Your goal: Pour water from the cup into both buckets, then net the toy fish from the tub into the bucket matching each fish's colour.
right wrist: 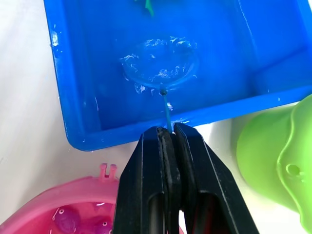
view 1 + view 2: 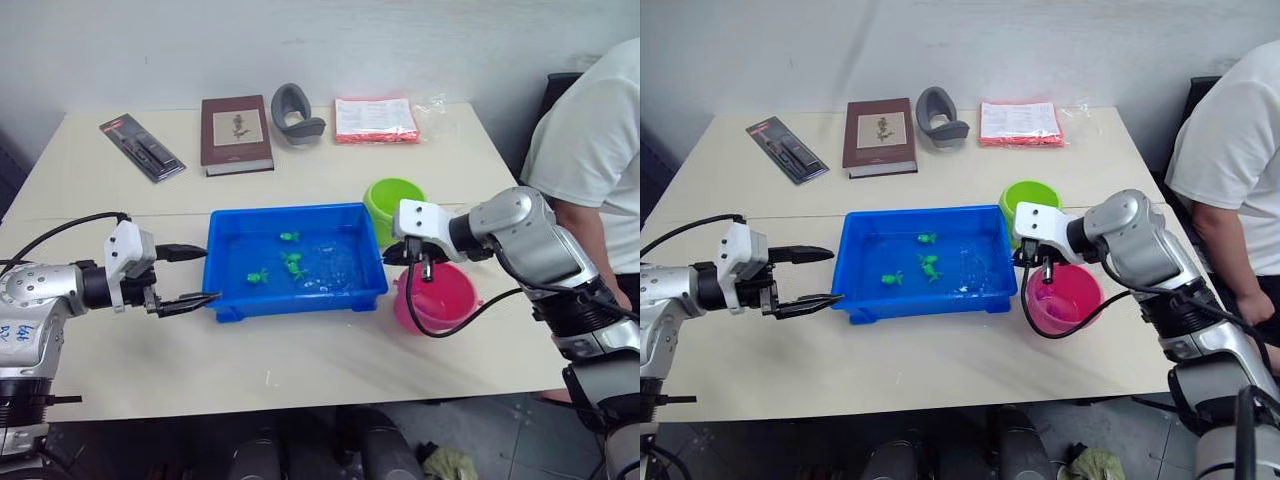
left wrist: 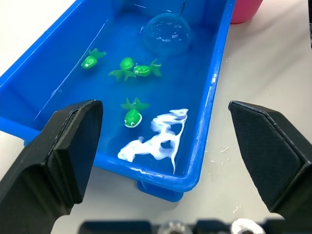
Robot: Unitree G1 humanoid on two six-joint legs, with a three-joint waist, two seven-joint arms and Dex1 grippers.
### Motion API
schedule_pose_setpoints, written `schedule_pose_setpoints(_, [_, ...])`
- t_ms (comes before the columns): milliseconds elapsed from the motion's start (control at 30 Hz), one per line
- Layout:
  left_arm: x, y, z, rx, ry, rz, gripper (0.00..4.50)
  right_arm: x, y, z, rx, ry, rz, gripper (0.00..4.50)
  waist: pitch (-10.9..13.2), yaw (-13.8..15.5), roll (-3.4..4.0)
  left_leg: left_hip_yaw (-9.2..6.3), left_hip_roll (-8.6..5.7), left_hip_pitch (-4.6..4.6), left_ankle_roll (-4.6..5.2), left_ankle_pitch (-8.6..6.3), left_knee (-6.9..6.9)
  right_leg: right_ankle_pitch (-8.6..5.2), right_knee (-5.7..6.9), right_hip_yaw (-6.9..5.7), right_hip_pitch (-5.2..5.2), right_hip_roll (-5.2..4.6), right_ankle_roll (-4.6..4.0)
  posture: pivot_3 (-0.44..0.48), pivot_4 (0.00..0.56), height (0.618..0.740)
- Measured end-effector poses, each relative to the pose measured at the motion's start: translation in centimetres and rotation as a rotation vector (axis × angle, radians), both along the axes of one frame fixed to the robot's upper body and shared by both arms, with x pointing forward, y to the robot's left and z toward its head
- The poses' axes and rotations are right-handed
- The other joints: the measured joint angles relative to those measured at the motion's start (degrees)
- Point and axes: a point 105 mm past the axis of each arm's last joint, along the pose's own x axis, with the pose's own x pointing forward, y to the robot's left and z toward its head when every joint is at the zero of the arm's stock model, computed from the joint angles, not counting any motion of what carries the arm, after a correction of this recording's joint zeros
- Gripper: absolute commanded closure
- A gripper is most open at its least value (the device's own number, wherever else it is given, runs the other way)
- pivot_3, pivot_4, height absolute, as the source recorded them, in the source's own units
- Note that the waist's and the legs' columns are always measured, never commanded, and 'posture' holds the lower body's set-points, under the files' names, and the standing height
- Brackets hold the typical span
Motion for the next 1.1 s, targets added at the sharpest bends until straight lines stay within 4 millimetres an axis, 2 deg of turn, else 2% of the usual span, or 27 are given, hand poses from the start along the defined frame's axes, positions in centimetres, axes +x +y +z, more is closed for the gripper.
schedule_pose_setpoints(133, [0.0, 0.2, 0.1, -0.001, -0.005, 0.008, 0.06, -0.1, 1.4, -0.5, 0.007, 0.036, 0.006, 4.5, 0.0, -0.2, 0.0, 0.0, 0.02, 0.01, -0.01, 0.0, 0.0, 0.0, 0.0, 0.0, 0.0, 0.02, 0.0, 0.0, 0.15, 0.74])
schedule_pose_setpoints(333, [-0.1, 0.3, 0.1, 0.005, -0.003, 0.013, 0.06, -0.3, 4.7, -1.3, 0.092, 0.077, 0.027, 4.5, 0.0, -0.1, 0.0, 0.0, 0.01, -0.03, -0.01, 0.0, 0.0, -0.01, 0.03, -0.02, -0.03, 0.0, -0.01, 0.0, 0.15, 0.74])
schedule_pose_setpoints(600, [-0.3, 0.8, 0.0, 0.006, -0.001, 0.041, 0.06, 0.2, 5.6, -1.6, 0.126, 0.069, -0.006, 4.5, 0.0, -0.1, 0.0, -0.02, 0.0, -0.05, 0.01, -0.01, 0.0, -0.01, 0.03, -0.03, -0.02, -0.01, -0.01, 0.0, 0.15, 0.74])
schedule_pose_setpoints(833, [-0.3, 0.6, 0.2, 0.007, -0.01, 0.036, 0.06, 0.6, 5.6, -1.8, 0.142, 0.058, -0.039, 4.5, 0.0, -0.3, 0.0, -0.02, 0.02, -0.04, 0.0, -0.01, -0.01, -0.01, 0.03, -0.03, -0.03, 0.01, -0.01, 0.0, 0.15, 0.74])
schedule_pose_setpoints(1100, [-0.4, 1.3, 0.5, 0.019, -0.016, 0.061, 0.06, 0.8, 7.9, -2.7, 0.233, 0.128, -0.067, 4.5, 0.0, -0.5, 0.01, -0.02, 0.03, -0.06, 0.0, -0.01, -0.02, -0.01, 0.06, -0.03, -0.03, 0.01, -0.01, 0.0, 0.15, 0.74])
